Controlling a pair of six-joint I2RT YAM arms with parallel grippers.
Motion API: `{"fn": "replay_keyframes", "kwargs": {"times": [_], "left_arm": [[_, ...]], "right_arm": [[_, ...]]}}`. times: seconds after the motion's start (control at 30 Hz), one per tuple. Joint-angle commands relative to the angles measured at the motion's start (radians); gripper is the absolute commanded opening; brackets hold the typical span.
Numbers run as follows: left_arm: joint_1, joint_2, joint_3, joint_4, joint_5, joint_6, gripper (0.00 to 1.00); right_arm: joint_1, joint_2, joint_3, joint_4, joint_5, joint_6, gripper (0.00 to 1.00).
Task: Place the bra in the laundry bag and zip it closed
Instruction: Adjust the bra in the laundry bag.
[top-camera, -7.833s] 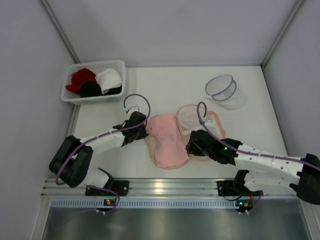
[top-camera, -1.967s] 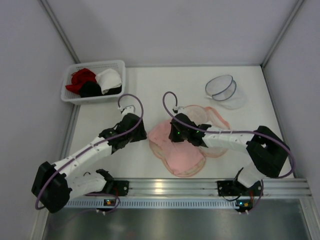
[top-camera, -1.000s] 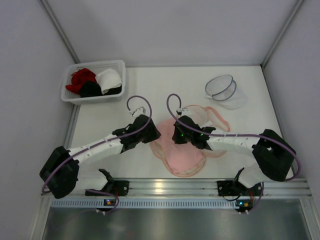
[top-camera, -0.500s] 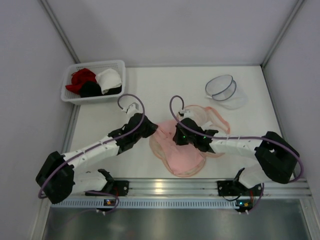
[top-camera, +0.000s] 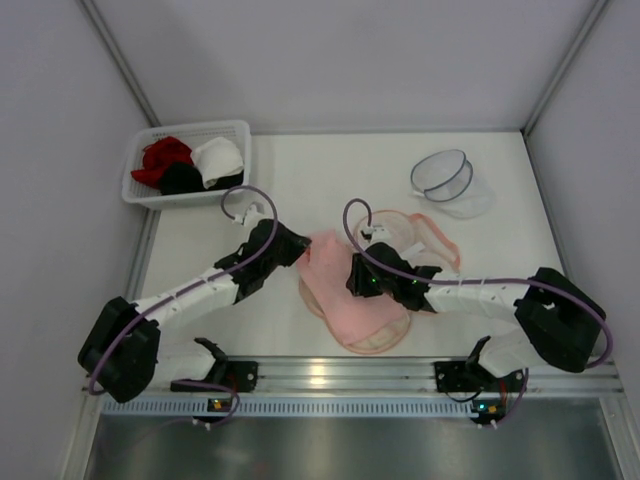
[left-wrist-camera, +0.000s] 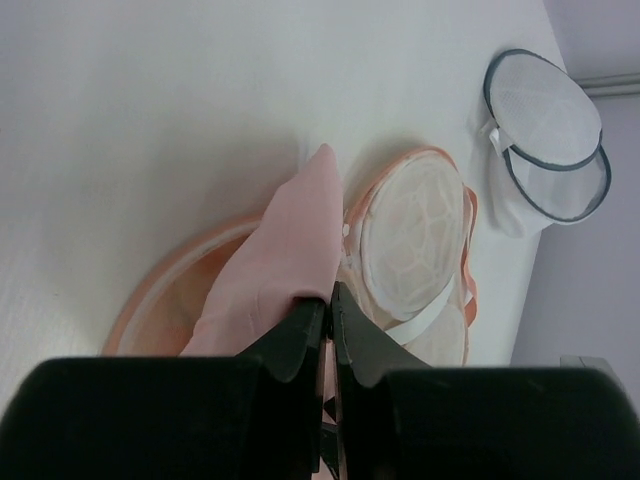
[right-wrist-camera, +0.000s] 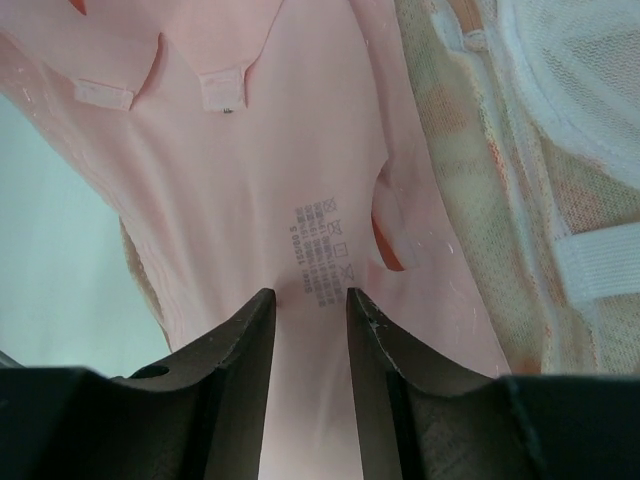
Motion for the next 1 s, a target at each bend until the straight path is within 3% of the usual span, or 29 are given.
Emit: {"fn": "replay_keyframes", "kwargs": {"times": [0.0,0.07,0.1,0.2,0.37,0.43,0.67,0.97], "left_arm": [[0.014,0.011,-0.008,0.088,0.023,-0.060,0.11],[0.037,0.019,0.003,0.081,0.041,-0.051,0.23],[0.047,0.029,0.011,0.064,0.055,-0.037,0.39],[0.068,0.042,0.073,0.003,0.046,0.070,0.67],[0.067,0.089,0.236,-0.237,0.049,0.395,0.70],[0.056,0.088,0.227,-0.263,0.082,0.437,0.70],[0.051,0.081,0.178,-0.150,0.109,0.348,0.69],[0.220,0.123,0.242,-0.076,0.084,0.260,0.69]], "right_arm": [[0.022,0.023,0.007,0.042,-0.002,-0.020,0.36],[0.027,0.039,0.010,0.043,-0.002,-0.024,0.36],[0.027,0.045,0.010,0.042,0.000,-0.028,0.37],[0.030,0.059,0.011,0.037,0.005,-0.029,0.37],[0.032,0.051,0.010,0.029,0.014,-0.029,0.37],[0.030,0.051,0.010,0.031,0.020,-0.029,0.37],[0.035,0.083,0.005,0.048,0.015,-0.015,0.35],[0.041,0.083,-0.009,0.054,0.021,-0.009,0.34]]}}
